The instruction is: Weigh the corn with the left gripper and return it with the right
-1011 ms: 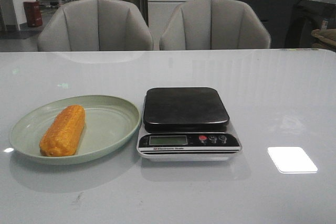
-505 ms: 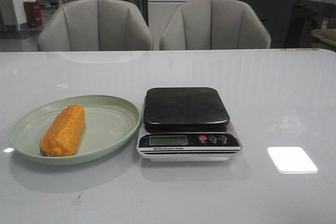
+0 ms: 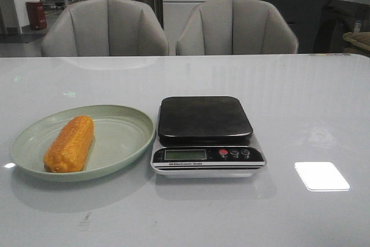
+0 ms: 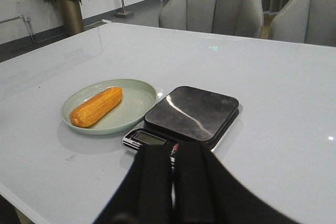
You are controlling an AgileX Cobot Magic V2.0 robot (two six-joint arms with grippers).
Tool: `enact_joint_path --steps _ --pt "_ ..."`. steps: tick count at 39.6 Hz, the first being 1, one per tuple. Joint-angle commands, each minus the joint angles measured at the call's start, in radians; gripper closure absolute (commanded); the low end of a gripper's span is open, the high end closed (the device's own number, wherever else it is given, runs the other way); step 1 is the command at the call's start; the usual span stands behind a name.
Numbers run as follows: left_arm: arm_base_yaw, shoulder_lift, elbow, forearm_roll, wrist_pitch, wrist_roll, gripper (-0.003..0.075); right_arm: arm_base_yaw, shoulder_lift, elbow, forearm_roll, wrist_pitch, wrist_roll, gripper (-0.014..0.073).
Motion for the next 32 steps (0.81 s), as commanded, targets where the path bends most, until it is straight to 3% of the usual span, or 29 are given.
enact_joint_path --steps 1,15,32 --pt "0.084 0.009 0.051 0.009 -0.219 0.0 0.0607 -0.006 0.01 -0.024 -0.017 -0.087 -0.011 0.041" --pt "0.417 -0.125 0.293 -0.003 -0.461 0.0 0.0607 -0.006 0.01 -0.024 -0.017 -0.087 -0.011 0.041" --pt "0.448 -0.12 0.289 -0.006 -0.437 0.0 0.0607 -0.006 0.01 -0.024 -0.017 -0.088 -0.011 0.041"
